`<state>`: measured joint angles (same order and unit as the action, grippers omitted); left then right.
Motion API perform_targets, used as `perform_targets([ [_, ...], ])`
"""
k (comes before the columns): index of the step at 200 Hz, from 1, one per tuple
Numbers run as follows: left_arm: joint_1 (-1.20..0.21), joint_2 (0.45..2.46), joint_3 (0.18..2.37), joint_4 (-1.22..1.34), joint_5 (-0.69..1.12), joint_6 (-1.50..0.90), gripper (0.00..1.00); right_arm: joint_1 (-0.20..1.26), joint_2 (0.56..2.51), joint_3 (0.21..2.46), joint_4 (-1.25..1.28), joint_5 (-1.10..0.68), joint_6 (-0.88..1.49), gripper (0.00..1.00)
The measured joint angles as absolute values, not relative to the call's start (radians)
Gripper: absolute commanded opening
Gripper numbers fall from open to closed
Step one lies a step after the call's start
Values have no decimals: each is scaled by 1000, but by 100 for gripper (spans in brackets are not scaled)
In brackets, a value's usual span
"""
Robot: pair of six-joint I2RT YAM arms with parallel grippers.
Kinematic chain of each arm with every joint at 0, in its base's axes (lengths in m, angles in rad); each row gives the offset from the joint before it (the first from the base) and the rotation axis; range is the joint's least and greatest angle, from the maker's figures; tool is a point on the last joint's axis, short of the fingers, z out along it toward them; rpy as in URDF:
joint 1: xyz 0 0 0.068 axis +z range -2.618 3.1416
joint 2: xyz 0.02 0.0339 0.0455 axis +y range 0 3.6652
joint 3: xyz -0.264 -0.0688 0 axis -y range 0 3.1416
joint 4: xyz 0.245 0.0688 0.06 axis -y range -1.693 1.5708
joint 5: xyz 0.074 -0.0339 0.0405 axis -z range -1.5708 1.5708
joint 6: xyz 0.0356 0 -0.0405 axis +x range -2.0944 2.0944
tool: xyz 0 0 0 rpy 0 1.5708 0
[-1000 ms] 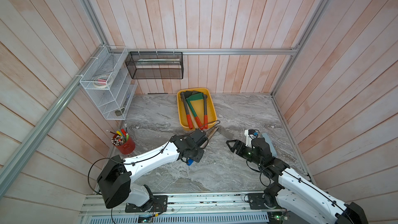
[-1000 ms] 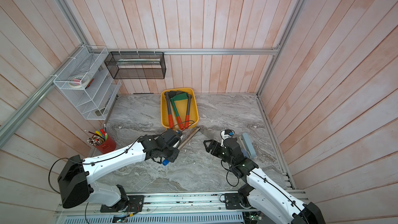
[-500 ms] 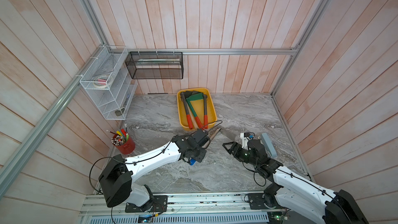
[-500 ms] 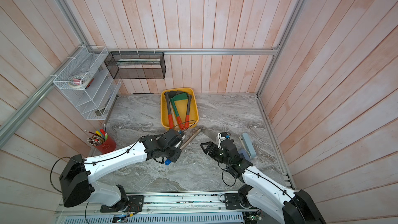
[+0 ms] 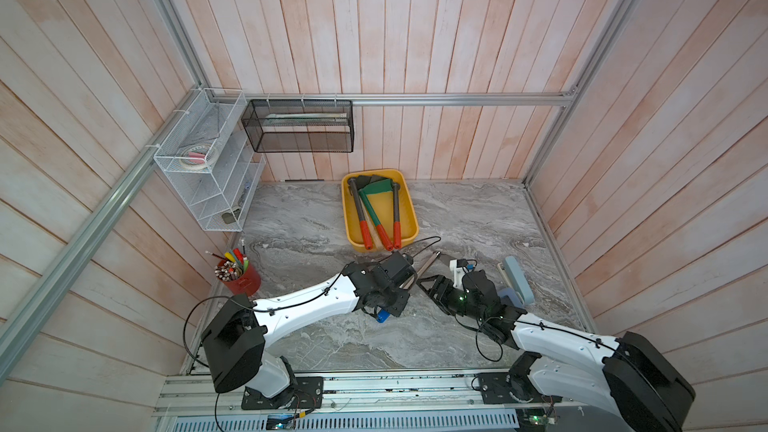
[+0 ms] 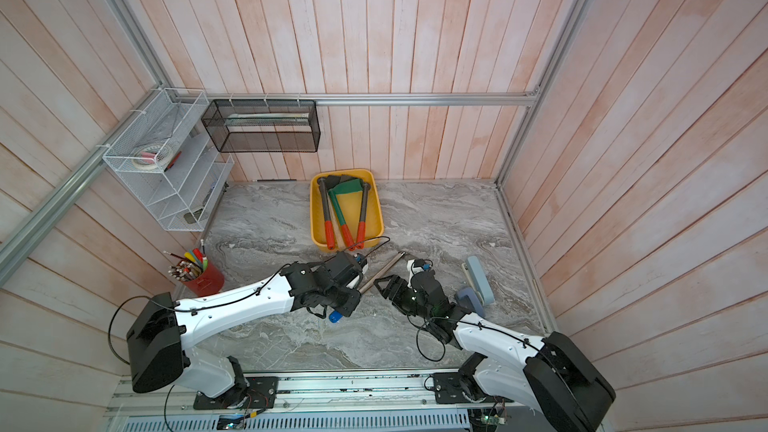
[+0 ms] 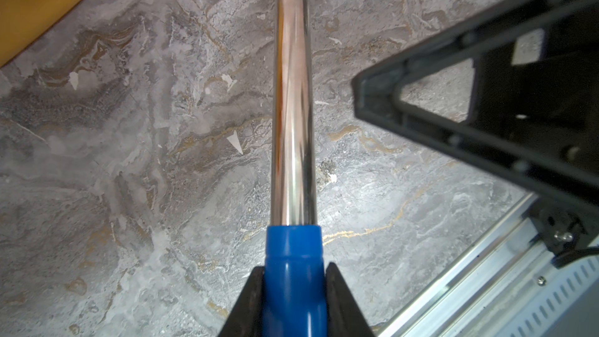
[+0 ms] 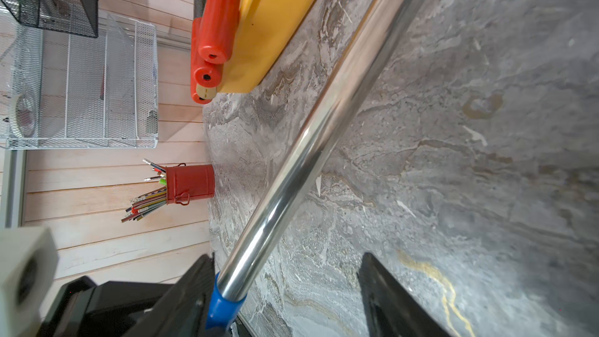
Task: Put the small hoe into the storage box
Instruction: Pick up the hoe from the center of the board.
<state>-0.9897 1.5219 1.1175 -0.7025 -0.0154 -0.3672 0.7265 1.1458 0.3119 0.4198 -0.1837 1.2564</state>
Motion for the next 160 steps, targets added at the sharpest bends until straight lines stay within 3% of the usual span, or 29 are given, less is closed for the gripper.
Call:
perform_targets([
  [80, -1039, 1581, 1156, -691, -8, -414, 0, 772, 1312, 332, 583, -166, 1369, 67],
  [160, -1061, 1589, 1158, -667, -21, -457, 0, 772, 1362, 344, 623, -150, 1435, 44],
])
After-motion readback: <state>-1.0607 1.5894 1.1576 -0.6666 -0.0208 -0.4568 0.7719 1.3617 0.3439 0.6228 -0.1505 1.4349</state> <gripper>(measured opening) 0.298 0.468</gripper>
